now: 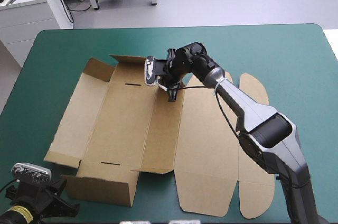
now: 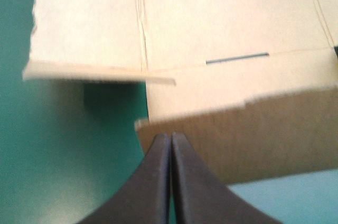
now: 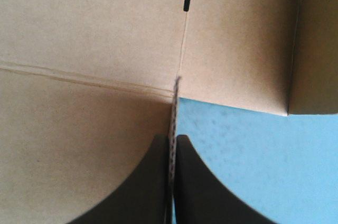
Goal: Fold the box
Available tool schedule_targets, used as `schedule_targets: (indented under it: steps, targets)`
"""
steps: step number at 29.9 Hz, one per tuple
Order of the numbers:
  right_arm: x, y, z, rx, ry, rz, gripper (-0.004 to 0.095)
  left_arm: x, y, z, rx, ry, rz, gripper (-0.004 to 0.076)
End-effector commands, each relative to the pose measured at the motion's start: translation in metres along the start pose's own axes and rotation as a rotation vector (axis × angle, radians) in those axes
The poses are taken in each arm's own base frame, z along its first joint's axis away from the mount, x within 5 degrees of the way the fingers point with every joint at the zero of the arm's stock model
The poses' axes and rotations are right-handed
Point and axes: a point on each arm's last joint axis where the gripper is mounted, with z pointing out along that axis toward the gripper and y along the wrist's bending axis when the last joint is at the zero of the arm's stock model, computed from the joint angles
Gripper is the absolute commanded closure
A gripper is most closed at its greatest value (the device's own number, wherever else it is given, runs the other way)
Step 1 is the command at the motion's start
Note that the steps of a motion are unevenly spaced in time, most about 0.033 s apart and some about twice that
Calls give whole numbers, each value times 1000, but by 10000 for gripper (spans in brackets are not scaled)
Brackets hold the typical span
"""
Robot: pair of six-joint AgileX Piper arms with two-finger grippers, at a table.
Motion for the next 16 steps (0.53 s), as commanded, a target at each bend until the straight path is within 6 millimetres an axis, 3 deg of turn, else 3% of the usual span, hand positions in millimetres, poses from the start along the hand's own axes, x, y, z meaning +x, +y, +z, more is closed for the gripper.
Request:
schedule_targets:
  steps: [1,10,12,16]
  targets:
    - [-26,-6,-41,91,-108,-71,913,-11,-1,-4,10,-67,-6,734]
    - [-28,-7,-41,103,-121,6,895,-11,-1,-4,10,-67,-6,734]
    - [-29,-6,-41,105,-115,5,835,-11,-1,-4,10,-67,-6,734]
    - [-28,-7,-42,120,-99,12,608,-11,-1,-4,10,-67,-3,734]
